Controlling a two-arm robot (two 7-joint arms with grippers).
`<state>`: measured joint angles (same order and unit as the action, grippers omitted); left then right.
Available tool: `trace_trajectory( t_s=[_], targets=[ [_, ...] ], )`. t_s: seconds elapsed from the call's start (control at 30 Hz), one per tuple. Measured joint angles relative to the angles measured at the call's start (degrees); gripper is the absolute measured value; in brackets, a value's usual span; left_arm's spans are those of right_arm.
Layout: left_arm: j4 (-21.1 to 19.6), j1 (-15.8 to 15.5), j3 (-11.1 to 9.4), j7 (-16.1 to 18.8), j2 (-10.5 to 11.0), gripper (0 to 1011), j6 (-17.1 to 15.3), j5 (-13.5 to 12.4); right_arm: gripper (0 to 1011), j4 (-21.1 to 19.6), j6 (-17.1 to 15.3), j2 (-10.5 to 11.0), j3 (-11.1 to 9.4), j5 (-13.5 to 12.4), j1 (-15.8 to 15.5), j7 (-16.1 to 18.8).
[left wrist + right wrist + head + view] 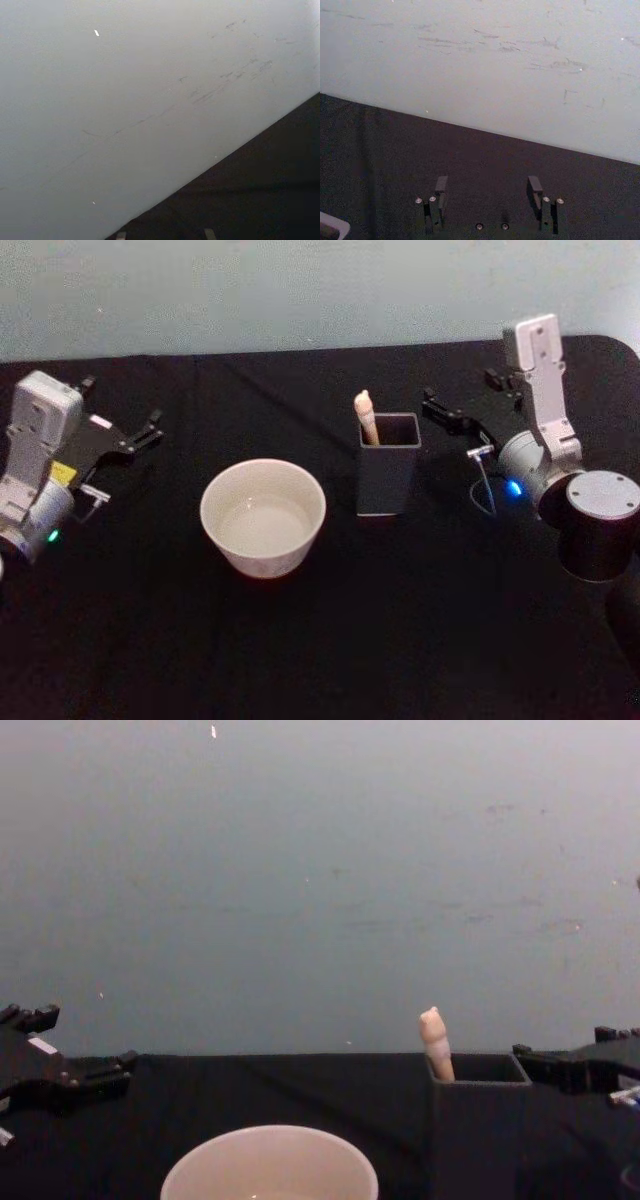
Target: Pick up the stirring spoon with one hand, stir inside the cup, then place it back in its original position.
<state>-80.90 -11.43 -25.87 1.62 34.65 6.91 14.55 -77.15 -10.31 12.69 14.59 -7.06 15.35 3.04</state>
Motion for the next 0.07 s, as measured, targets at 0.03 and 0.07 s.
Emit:
trace_trajectory(
  t_s=[0.03,0.07],
  targets=[
    [0.00,0.00,0.00,0.00,0.00,1001,0.00,0.00,1002,-0.01,0.01,0.00,0.00,0.00,0.00,-0.01],
    [0.00,0.00,0.00,0.00,0.00,1001,0.00,0.00,1002,-0.02,0.02,0.00,0.00,0.00,0.00,-0.01]
  ],
)
